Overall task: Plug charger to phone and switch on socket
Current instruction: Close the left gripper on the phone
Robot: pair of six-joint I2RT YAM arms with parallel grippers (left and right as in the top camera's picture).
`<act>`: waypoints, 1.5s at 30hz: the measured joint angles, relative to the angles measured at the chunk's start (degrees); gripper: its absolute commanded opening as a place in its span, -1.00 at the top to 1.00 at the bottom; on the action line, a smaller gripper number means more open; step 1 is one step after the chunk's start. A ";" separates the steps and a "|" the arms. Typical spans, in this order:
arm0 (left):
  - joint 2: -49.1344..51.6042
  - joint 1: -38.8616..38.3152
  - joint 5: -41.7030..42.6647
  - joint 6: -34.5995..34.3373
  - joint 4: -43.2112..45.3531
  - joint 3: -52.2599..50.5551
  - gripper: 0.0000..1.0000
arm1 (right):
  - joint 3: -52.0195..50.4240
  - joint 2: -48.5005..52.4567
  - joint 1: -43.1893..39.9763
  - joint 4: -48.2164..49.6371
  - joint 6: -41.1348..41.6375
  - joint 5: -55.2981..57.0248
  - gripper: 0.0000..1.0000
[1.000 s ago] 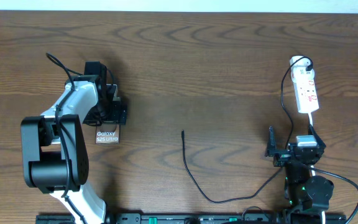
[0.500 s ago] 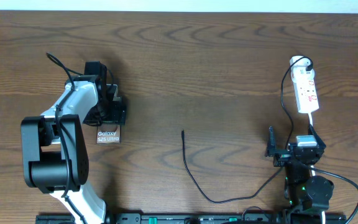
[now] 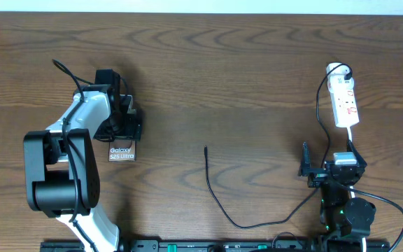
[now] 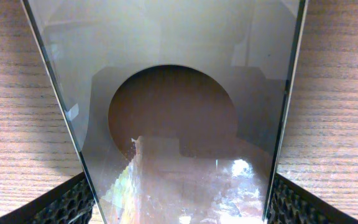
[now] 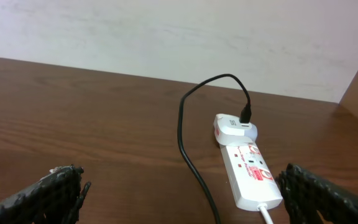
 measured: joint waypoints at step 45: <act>-0.02 -0.02 0.00 0.02 -0.02 0.00 0.58 | 0.00 0.00 0.00 0.00 0.00 0.00 -0.99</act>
